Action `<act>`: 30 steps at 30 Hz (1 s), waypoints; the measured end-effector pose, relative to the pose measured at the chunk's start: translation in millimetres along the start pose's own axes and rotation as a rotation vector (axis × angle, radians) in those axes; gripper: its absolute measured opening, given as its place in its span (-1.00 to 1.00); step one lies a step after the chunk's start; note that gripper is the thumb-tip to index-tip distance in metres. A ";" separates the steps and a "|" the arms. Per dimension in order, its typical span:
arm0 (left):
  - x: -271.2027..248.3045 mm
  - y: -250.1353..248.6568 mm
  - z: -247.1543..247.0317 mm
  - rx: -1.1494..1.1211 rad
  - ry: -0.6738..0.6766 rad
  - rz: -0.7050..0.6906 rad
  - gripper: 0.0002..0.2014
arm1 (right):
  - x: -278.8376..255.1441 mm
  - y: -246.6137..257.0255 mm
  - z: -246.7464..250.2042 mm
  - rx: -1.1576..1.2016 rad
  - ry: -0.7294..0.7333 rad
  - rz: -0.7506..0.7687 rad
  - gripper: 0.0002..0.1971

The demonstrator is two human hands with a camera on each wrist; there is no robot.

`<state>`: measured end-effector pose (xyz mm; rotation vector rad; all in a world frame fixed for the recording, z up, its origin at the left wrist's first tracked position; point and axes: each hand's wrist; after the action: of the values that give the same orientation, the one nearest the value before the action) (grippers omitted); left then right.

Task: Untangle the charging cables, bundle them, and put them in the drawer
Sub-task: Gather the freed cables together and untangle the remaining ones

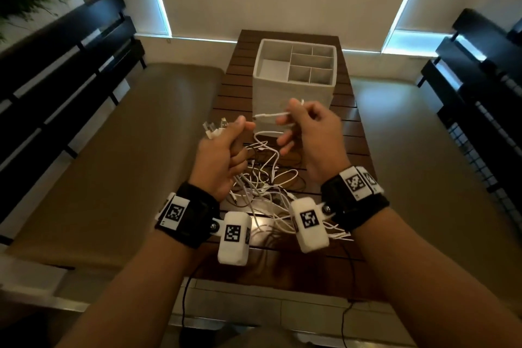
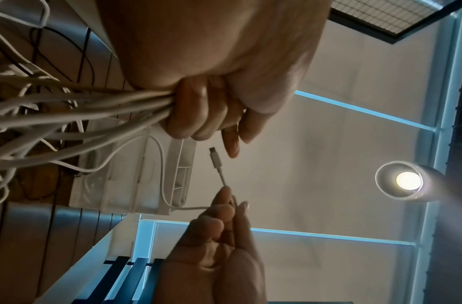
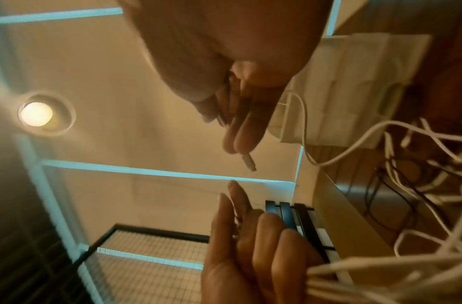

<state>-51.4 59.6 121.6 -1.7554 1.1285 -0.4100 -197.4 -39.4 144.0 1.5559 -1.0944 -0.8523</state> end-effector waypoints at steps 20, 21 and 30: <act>-11.6 19.0 -23.2 0.175 0.097 -0.170 -0.75 | -38.9 -25.5 40.2 -0.559 0.091 0.245 -0.62; -12.3 18.6 -23.6 0.177 0.105 -0.171 -0.73 | -39.2 -22.9 39.3 -0.583 0.157 0.314 -0.75; -14.0 13.2 -27.5 0.258 -0.050 -0.222 -0.66 | -48.0 -17.7 20.5 -0.608 0.359 0.340 -0.94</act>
<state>-84.3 54.9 126.1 -1.6558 0.8082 -0.6150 -228.3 0.4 121.7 0.9308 -0.7158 -0.5683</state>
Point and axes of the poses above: each hand's wrist, its own x-axis towards the middle knuckle, its own z-axis out of the back of the hand, y = z × x, and after that the axes turned 6 degrees about -y, right-handed
